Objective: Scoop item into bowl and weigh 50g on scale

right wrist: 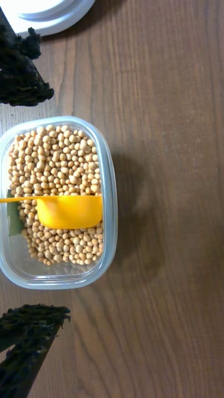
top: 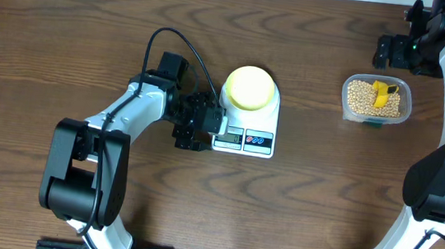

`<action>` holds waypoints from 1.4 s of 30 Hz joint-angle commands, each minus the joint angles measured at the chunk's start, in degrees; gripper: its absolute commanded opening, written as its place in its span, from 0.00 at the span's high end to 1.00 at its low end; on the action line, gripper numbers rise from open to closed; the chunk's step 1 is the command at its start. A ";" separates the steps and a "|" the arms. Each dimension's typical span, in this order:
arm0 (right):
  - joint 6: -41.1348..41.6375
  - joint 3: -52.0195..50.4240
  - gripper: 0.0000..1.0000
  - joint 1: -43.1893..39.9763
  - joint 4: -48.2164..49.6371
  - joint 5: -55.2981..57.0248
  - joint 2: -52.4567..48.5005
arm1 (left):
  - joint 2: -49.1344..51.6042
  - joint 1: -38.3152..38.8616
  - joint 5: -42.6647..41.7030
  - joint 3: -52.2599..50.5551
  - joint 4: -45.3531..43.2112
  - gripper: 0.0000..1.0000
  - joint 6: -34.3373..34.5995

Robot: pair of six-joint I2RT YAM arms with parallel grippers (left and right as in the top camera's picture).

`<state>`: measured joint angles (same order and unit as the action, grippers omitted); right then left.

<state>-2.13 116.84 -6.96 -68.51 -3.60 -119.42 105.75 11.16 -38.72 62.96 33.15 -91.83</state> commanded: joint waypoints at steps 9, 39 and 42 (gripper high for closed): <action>-0.13 0.52 0.01 -0.11 -0.04 0.44 -0.22 | 1.18 0.07 -1.14 -0.55 0.13 0.02 -0.94; 3.34 -4.48 0.18 0.11 -11.30 0.26 3.21 | 1.18 0.07 -1.14 -0.55 0.13 0.03 -0.94; 3.34 -7.32 0.34 0.09 -8.02 0.26 3.21 | 1.18 0.07 -1.14 -0.55 0.13 0.03 -0.94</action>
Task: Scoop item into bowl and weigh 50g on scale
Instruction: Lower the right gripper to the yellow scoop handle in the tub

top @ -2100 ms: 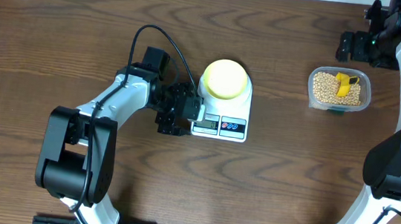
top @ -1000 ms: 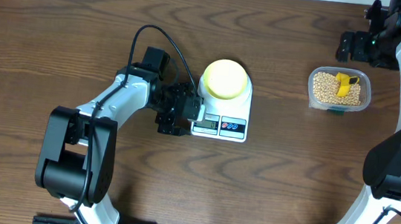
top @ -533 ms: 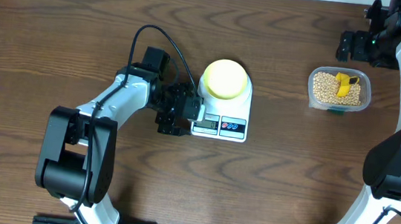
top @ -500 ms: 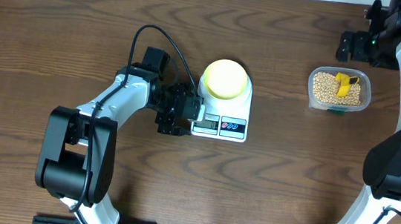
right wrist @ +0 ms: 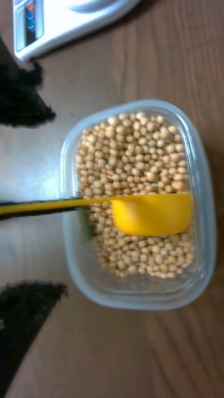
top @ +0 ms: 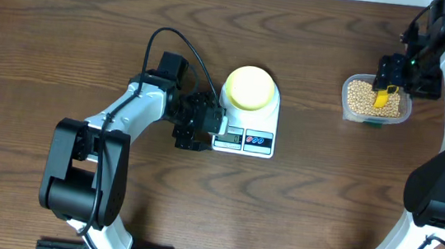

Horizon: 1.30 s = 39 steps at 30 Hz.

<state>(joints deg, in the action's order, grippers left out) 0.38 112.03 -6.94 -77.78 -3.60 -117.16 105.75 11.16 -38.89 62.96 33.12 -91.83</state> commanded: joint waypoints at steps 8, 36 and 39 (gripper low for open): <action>0.81 -5.68 0.87 0.07 6.67 0.48 0.92 | 1.18 0.07 -0.96 -0.55 0.15 0.03 -0.94; -0.63 -6.67 0.01 -0.68 17.84 -0.26 0.90 | 1.18 0.07 -0.96 -0.55 0.15 0.02 -0.94; -1.31 -5.31 0.01 -2.45 18.56 -9.79 0.90 | 1.18 0.07 -0.96 -0.55 0.15 0.02 -0.94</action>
<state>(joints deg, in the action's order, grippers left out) 0.10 105.89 -7.42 -59.44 -5.17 -117.16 105.78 11.16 -38.89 62.96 33.12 -91.83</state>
